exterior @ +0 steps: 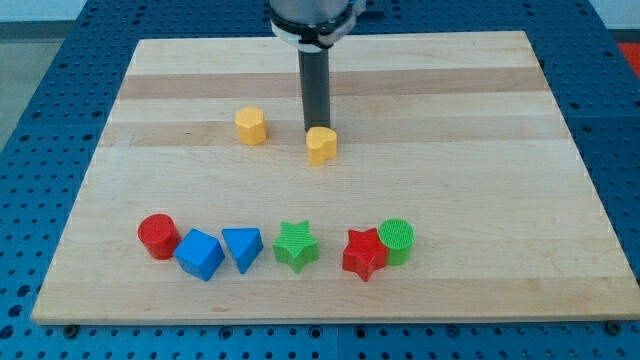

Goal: Push the yellow heart to the right side of green circle

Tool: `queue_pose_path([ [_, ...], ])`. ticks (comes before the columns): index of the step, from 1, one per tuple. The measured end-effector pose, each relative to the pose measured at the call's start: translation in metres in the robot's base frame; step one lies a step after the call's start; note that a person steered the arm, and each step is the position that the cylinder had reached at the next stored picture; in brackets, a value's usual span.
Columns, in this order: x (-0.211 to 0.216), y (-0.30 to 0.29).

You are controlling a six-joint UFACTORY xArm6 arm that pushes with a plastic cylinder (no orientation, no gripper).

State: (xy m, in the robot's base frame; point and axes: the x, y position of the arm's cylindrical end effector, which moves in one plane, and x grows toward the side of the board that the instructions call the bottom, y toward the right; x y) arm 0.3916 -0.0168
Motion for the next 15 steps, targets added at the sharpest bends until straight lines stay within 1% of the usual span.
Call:
queue_pose_path([
  [1,0.019,0.0],
  [2,0.027,-0.002],
  [3,0.027,-0.021],
  [4,0.035,-0.04],
  [5,0.05,-0.041],
  [6,0.051,-0.017],
  [8,0.051,0.069],
  [9,0.051,0.092],
  [11,0.054,0.093],
  [12,0.067,0.093],
  [15,0.087,0.101],
])
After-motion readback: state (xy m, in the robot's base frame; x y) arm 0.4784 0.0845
